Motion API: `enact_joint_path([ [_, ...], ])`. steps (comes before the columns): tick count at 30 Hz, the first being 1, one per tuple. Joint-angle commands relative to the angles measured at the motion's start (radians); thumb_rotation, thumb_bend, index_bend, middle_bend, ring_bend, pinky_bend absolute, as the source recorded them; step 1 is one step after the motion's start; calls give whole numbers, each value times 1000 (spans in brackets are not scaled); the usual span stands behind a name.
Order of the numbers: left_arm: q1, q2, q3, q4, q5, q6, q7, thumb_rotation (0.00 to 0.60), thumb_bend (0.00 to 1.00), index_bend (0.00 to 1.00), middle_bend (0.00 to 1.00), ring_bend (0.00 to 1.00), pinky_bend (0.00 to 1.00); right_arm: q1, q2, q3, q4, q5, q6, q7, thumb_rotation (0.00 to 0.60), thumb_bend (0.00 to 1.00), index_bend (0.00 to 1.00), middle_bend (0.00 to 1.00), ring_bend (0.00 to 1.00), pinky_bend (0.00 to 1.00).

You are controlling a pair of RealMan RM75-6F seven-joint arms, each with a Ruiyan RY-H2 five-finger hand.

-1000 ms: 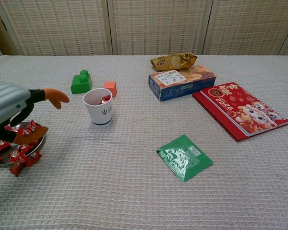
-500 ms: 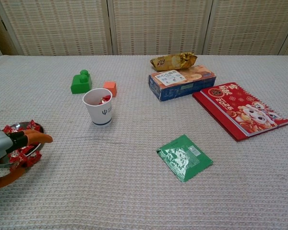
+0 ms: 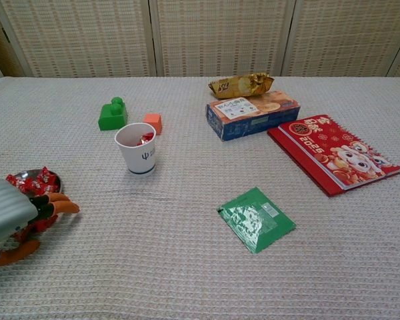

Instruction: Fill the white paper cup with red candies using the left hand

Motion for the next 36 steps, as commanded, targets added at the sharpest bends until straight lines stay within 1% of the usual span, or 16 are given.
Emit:
enact_joint_path([
  [1, 5, 10, -1, -5, -6, -6, 2, 600, 417, 223, 203, 768, 1000, -1, 0, 1, 0, 0, 2, 0, 600, 62, 0, 0, 0, 0],
  [3, 7, 17, 0, -9, -8, -10, 5, 600, 415, 244, 223, 768, 1000, -1, 0, 1, 0, 1, 3, -1, 600, 62, 0, 0, 0, 0],
  [10, 13, 45, -4, -34, -31, -38, 19, 600, 412, 266, 236, 764, 1000, 0, -2, 0, -1, 2, -1, -5, 600, 62, 0, 0, 0, 0],
  [13, 16, 50, -6, -36, -34, -39, 13, 600, 411, 288, 272, 763, 1000, 0, -2, -1, -1, 2, -3, -5, 600, 62, 0, 0, 0, 0],
  [15, 18, 49, -4, -30, -27, -31, -1, 600, 413, 337, 322, 761, 1000, 1, -2, -1, -1, 2, -5, -5, 600, 62, 0, 0, 0, 0],
  [18, 20, 47, -3, -23, -21, -25, -8, 600, 414, 378, 369, 759, 1000, 1, -1, -1, -2, 3, -5, -5, 600, 62, 0, 0, 0, 0],
  [21, 27, 44, 2, -13, -7, -6, -37, 600, 416, 474, 486, 756, 1000, 2, -1, -2, -3, 4, -9, -6, 600, 61, 0, 0, 0, 0],
  [22, 29, 43, 3, -9, -1, 1, -43, 600, 417, 490, 504, 756, 1000, 2, -2, -2, -3, 5, -11, -7, 600, 62, 0, 0, 0, 0],
  [27, 34, 44, 3, -1, 14, 21, -57, 600, 419, 494, 497, 756, 1000, 4, -3, -1, -4, 8, -15, -10, 600, 62, 0, 0, 0, 0],
  [36, 43, 51, -1, 1, 12, 24, -62, 600, 417, 506, 498, 756, 1000, 6, -4, -1, -4, 11, -20, -14, 600, 62, 0, 0, 0, 0],
])
